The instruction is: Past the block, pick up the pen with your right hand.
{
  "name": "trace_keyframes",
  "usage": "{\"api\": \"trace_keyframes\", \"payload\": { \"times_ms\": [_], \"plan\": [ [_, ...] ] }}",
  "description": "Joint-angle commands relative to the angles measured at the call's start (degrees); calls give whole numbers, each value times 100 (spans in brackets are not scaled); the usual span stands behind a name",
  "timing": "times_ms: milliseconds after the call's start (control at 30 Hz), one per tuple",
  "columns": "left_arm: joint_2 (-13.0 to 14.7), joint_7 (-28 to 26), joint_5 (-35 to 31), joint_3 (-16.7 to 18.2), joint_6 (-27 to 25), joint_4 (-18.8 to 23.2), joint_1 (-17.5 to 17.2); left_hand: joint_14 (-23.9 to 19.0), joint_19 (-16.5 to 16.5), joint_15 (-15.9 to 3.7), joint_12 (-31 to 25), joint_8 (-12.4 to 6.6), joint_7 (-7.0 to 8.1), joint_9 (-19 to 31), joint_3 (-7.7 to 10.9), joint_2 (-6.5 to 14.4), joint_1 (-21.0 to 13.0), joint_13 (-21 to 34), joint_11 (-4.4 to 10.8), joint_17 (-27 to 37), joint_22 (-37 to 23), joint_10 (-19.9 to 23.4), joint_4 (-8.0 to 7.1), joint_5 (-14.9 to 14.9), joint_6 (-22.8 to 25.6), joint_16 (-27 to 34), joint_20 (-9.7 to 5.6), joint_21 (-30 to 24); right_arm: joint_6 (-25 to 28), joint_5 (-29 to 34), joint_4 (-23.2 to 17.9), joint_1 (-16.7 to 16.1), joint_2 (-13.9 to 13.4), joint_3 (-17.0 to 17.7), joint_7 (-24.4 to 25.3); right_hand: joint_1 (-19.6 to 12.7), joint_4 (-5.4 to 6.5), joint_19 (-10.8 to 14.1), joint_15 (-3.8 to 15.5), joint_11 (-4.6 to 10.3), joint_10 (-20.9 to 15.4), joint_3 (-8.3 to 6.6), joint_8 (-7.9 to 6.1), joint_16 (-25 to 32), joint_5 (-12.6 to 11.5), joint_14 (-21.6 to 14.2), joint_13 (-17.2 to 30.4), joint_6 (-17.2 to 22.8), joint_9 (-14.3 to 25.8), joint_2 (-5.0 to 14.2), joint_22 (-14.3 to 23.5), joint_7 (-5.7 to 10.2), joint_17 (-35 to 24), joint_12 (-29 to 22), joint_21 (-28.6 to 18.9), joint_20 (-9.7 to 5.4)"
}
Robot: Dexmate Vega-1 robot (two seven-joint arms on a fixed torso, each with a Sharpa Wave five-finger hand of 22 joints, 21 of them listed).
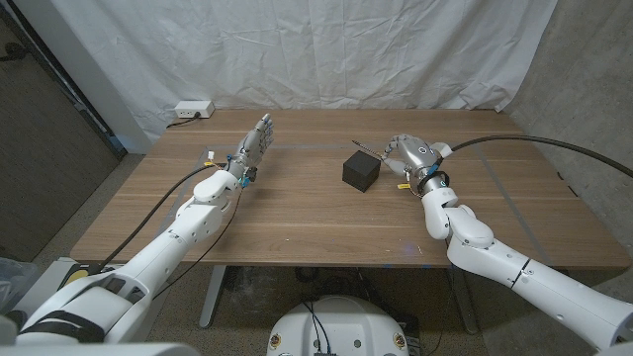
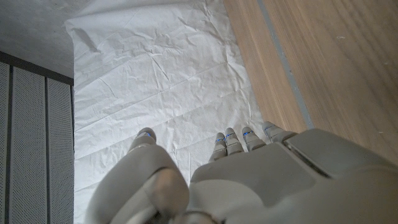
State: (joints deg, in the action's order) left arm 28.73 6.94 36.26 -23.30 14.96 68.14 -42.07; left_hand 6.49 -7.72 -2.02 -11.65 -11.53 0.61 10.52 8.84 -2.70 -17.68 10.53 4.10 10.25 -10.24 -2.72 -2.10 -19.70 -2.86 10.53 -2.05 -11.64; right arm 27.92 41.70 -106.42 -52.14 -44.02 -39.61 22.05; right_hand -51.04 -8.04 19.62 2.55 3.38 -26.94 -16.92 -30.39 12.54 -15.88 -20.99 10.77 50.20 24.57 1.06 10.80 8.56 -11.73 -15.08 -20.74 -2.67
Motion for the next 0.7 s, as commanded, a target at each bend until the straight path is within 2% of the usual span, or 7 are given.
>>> {"api": "trace_keyframes", "payload": {
  "times_ms": [33,700],
  "plan": [
    [70,-4,17,28,-3,146,-77,49,-33,-112,2,19,-9,27,-25,-8,-66,29,-2,24,-28,-21,-13,7,-40,17,-400,-4,134,108,-289,-84,-101,86,-123,-51,12,34,265,12,-42,-45,-25,-6,18,-39,26,69,24,16,22,57,-12,15,10,-212],
    [231,-162,-18,75,-55,563,-298,54,-33,-111,6,19,-12,27,-44,2,-88,29,4,23,-27,-35,-7,10,-42,16,-405,-4,290,376,-850,-156,-280,310,-387,-80,13,49,271,-7,-66,-56,-46,-24,65,-54,26,73,12,36,24,65,-13,40,28,-220]
  ]
}}
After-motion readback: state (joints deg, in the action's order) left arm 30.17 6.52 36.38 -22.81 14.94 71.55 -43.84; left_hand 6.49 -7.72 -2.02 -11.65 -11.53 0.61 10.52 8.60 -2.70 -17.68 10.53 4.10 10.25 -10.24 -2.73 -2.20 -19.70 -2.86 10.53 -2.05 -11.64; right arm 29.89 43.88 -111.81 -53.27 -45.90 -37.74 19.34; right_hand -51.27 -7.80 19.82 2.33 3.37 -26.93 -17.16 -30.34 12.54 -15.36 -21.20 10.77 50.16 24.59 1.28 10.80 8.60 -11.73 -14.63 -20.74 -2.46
